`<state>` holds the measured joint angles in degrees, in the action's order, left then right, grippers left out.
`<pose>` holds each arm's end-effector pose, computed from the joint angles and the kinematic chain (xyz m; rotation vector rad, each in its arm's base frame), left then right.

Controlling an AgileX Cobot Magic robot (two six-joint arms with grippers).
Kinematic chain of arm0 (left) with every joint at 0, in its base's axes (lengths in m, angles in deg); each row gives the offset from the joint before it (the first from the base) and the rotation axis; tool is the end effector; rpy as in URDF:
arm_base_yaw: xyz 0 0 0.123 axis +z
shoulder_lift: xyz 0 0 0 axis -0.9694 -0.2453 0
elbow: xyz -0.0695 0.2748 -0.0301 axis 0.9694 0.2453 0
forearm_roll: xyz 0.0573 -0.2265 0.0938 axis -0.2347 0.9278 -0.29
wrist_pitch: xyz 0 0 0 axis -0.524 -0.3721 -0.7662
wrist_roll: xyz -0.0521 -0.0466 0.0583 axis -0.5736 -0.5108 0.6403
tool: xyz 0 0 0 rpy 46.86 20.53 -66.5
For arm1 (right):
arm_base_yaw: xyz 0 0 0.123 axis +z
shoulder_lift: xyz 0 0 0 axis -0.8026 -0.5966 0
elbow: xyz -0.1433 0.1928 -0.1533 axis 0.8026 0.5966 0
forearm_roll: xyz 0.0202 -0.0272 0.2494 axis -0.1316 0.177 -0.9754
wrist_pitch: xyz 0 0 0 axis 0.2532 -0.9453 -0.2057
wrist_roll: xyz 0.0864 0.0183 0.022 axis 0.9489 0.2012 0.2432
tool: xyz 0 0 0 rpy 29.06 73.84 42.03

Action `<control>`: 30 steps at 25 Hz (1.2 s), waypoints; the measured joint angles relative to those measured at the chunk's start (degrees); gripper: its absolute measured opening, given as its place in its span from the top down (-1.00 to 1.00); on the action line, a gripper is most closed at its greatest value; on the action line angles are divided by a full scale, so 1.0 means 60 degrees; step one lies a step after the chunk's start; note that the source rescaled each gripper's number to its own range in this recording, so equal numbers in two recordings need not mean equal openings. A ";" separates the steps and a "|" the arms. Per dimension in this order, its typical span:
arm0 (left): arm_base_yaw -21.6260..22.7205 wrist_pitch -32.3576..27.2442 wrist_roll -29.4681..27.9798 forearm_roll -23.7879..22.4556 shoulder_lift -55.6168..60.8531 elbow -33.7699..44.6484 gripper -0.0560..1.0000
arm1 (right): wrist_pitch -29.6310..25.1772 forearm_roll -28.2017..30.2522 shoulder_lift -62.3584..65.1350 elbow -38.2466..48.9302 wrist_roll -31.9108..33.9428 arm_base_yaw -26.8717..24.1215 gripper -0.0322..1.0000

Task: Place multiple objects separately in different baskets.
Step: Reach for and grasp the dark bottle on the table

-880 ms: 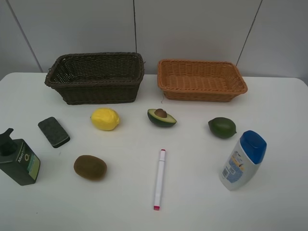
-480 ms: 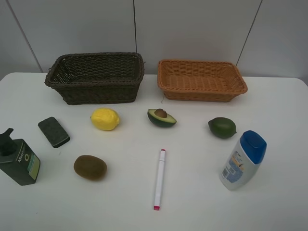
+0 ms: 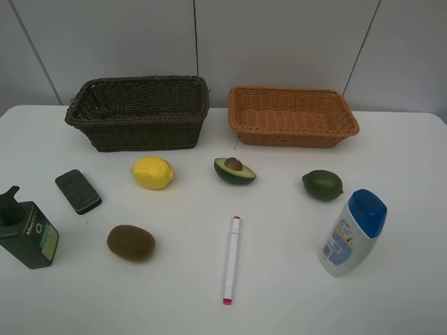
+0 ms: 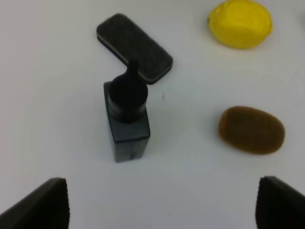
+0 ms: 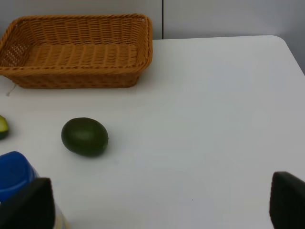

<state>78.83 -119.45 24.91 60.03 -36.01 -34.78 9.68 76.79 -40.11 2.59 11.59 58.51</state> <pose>0.0526 -0.0067 0.2896 -0.0430 2.3586 -0.1106 -0.0066 -0.0117 0.2804 0.0477 2.0287 -0.0279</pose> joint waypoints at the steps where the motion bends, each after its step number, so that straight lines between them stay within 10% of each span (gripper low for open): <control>1: 0.0000 0.0003 -0.0023 0.0000 -0.0645 -0.0181 -0.99 | 0.0000 0.0000 0.0000 0.0000 0.0000 0.0000 -0.97; 14: 0.0000 -0.0396 -0.0758 -0.0008 -0.8165 -0.2561 -0.99 | 0.0000 0.0000 0.0000 0.0000 0.0000 0.0000 -0.97; 30: 0.0000 0.0532 -0.0752 -0.0028 -1.0810 -0.2843 -0.99 | 0.0000 0.0000 0.0000 0.0000 0.0000 0.0000 -0.97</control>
<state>78.83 -116.25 20.39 59.86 -100.87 -51.84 9.68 76.79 -40.11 2.59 11.59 58.51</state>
